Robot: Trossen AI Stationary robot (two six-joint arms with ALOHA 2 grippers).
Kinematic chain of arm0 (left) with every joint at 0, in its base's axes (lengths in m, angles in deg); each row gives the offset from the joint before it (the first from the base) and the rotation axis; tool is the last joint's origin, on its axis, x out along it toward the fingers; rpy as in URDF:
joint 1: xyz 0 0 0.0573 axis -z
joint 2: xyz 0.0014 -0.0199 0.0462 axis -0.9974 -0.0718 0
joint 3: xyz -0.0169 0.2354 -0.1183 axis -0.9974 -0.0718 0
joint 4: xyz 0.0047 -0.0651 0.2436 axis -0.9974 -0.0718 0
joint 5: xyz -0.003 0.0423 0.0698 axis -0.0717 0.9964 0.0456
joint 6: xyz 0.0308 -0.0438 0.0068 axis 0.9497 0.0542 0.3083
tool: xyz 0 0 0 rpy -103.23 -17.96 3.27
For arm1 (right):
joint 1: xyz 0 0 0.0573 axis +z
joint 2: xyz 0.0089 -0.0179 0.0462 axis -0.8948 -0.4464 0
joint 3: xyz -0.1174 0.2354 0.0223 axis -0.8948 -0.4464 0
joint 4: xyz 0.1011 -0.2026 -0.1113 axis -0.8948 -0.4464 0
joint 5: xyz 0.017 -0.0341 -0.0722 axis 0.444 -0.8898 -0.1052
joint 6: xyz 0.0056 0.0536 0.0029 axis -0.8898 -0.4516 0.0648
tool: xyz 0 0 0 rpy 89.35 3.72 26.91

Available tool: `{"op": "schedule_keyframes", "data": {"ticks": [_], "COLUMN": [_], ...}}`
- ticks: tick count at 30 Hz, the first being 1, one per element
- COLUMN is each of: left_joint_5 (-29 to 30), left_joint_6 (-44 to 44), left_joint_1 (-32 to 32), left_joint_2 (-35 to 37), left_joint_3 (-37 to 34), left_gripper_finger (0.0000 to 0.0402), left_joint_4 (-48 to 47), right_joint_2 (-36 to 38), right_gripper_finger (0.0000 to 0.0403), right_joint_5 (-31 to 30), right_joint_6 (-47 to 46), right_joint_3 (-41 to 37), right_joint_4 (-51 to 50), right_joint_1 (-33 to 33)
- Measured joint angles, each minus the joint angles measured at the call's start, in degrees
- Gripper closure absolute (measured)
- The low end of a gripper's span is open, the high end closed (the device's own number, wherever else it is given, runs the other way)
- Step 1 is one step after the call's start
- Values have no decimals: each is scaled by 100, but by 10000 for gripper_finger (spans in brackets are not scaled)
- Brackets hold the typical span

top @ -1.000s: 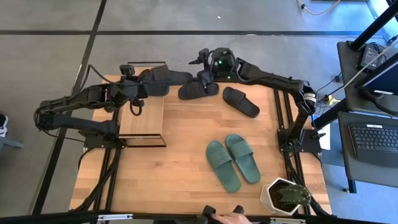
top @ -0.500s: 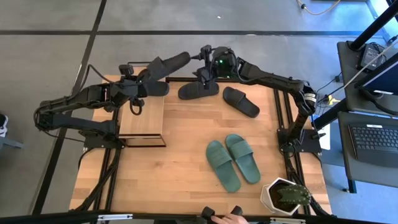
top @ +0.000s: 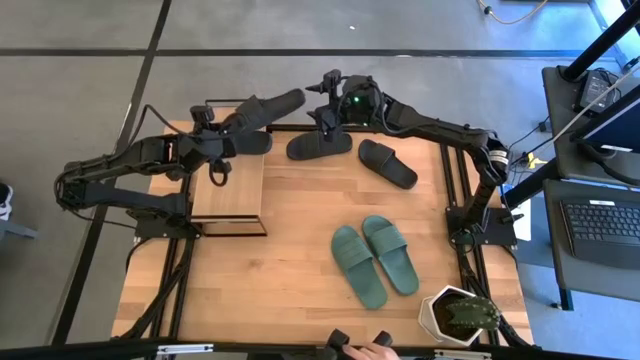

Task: Pick and place slides into the shelf
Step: Put the black slipper on the shelf

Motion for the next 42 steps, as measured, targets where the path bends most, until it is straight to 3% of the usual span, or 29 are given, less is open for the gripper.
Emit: {"op": "schedule_keyframes", "data": {"ticks": [3, 10, 16, 28, 35, 42], "left_joint_5": [-12, -165, -186, 74, 128, 123], "left_joint_6": [-4, -2, 0, 7, 4, 3], "left_joint_1": [0, 6, 171, 382, 382, 380], "left_joint_2": [0, 0, 0, 0, 0, 0], "left_joint_3": [0, -2, -2, -7, -7, -7], "left_gripper_finger": [369, 369, 369, 369, 369, 349], "left_joint_4": [0, 2, 60, 101, 105, 136], "right_joint_2": [0, 0, -4, -9, -9, -15], "right_gripper_finger": [67, 67, 79, 203, 256, 324], "right_joint_5": [11, 896, 1077, 1078, 996, 801], "right_joint_6": [-5, 25, 25, 149, 146, 157], "right_joint_3": [0, 0, 0, 0, 0, 0], "right_joint_4": [-8, 74, 174, 56, 23, -73], "right_joint_1": [0, 3, -1, 9, 9, 15]}}
